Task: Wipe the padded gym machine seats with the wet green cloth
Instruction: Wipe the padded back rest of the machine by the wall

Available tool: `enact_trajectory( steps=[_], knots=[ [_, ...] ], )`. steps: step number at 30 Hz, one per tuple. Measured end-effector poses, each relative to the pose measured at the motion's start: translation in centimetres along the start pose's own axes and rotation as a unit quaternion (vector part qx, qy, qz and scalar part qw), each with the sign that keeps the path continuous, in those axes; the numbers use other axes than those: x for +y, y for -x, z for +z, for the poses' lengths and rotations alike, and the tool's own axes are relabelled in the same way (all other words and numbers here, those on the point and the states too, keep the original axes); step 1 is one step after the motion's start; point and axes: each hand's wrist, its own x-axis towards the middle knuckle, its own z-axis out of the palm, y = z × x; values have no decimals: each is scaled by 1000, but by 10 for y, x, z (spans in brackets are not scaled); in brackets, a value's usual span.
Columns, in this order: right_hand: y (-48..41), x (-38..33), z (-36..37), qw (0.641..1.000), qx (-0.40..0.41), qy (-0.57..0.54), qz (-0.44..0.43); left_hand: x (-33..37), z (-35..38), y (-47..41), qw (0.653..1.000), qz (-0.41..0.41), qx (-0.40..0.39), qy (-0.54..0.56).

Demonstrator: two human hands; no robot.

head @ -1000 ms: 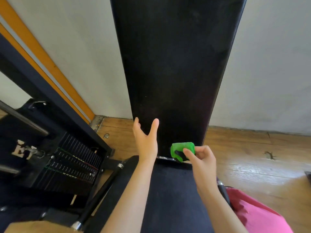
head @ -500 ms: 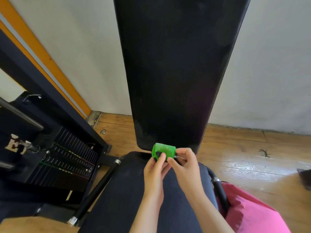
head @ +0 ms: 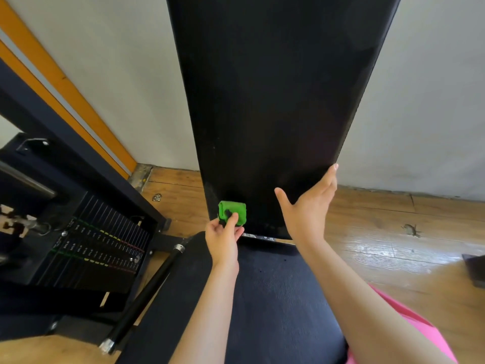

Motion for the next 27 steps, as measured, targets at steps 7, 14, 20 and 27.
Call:
enact_trajectory(
  steps=[7, 14, 20, 27],
  knots=[
    [-14, 26, 1, 997, -11, 37, -62, -7, 10, -26, 999, 16, 46, -12],
    [-21, 35, 9, 995, 5, 73, -74, -40, 0, -42, 991, -53, 118, -38],
    [-21, 38, 9, 993, 6, 93, -76, -38, 0, -41, 991, -50, 127, 6],
    [-21, 39, 7, 993, 3, 88, -78, 17, 14, -40, 992, 74, 81, 58]
  ],
)
